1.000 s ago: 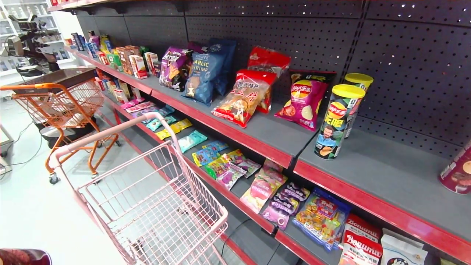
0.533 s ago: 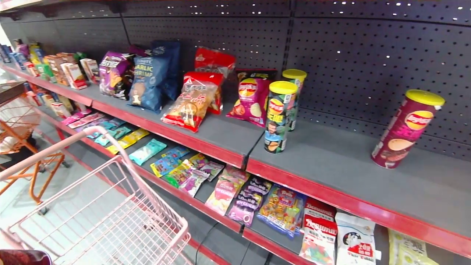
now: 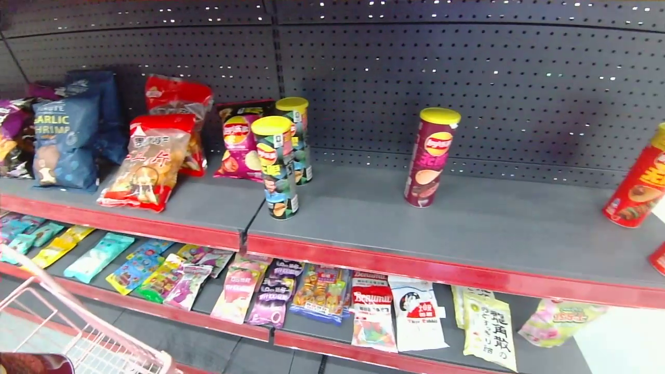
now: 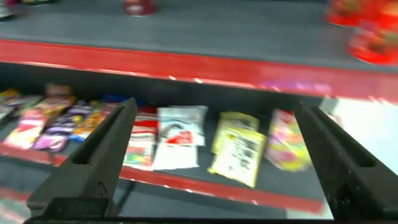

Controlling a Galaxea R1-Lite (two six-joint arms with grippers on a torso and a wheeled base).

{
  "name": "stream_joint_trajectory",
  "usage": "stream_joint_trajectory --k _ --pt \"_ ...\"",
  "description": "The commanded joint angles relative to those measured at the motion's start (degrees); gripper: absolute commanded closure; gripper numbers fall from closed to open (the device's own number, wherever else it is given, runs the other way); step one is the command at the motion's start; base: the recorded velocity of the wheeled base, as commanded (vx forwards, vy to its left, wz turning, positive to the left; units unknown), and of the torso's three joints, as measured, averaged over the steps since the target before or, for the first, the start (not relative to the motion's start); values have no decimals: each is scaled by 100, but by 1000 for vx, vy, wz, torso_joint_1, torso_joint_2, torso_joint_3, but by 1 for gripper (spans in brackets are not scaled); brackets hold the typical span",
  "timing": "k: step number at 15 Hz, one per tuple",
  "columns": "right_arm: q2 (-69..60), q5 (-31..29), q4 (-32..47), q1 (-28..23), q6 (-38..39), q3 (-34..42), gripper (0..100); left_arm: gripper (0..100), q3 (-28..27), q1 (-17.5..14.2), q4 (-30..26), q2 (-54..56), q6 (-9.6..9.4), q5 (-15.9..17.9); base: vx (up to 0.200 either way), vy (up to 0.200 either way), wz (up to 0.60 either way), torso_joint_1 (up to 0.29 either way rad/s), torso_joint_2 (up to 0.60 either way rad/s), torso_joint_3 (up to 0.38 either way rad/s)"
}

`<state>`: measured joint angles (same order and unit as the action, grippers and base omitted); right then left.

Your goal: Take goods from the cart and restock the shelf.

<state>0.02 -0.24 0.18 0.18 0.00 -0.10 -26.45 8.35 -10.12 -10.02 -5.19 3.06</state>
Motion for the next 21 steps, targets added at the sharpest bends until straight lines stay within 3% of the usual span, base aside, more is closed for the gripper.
stream_joint_trajectory --k 1,3,6,11,21 --pt "-2 -2 -1 -1 0 1 0 100 0 0 1 -26 1 2 0 0 -600 2 -7 2" --pt "-2 -2 -1 -1 0 1 0 100 0 9 1 -26 1 28 0 0 0 0 0 0" --pt "-2 -2 -9 -1 0 1 0 100 17 17 -34 -61 -307 10 0 0 0 0 0 0" --pt "-2 -2 -1 -1 0 1 0 100 17 17 -271 0 -483 -16 120 0 0 -1 -1 1" --pt "-2 7 -1 -1 -44 1 0 100 35 35 -271 132 -491 116 20 0 0 -1 -2 1"
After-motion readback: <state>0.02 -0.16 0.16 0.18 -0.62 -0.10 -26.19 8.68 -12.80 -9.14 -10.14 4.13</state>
